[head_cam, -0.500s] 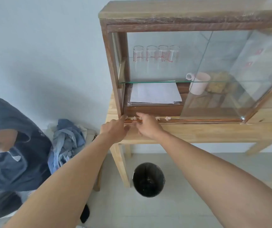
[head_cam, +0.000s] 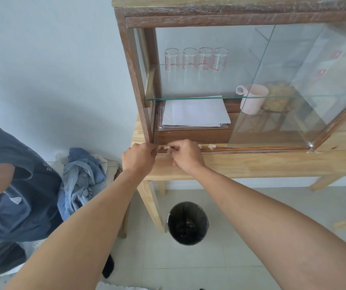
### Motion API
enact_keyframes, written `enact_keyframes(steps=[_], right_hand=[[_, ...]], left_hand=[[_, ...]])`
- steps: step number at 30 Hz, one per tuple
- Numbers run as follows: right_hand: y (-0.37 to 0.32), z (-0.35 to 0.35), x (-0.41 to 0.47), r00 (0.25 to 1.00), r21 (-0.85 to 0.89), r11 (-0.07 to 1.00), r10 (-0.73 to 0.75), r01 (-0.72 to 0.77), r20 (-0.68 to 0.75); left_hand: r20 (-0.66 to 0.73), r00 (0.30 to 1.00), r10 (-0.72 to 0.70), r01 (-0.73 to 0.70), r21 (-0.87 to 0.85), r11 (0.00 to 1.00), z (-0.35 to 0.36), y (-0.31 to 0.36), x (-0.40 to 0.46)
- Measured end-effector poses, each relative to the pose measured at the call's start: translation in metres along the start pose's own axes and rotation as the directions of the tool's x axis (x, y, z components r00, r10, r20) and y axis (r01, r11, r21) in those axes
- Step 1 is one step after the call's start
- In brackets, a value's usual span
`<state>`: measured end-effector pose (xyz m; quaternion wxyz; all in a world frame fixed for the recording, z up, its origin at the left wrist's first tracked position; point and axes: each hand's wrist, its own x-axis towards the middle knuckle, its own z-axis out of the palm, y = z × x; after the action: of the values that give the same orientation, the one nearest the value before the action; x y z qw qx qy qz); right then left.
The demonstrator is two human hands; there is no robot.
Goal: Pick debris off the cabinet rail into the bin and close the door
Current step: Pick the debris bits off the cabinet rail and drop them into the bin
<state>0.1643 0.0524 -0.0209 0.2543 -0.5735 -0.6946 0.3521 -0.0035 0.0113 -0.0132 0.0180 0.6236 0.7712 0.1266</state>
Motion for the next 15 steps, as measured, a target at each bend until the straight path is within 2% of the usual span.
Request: enact_keyframes(steps=[6,15], right_hand=[[0.011,-0.006,-0.011,1.0,0.057,0.998,0.007,-0.006,-0.016],[0.026,-0.025,-0.049,1.0,0.068,0.997,0.02,-0.019,-0.016]], left_hand=[[-0.028,1.0,-0.01,0.009,-0.046,0.999,-0.002,0.002,-0.014],[0.011,1.0,0.006,-0.005,-0.081,0.997,-0.009,0.006,-0.055]])
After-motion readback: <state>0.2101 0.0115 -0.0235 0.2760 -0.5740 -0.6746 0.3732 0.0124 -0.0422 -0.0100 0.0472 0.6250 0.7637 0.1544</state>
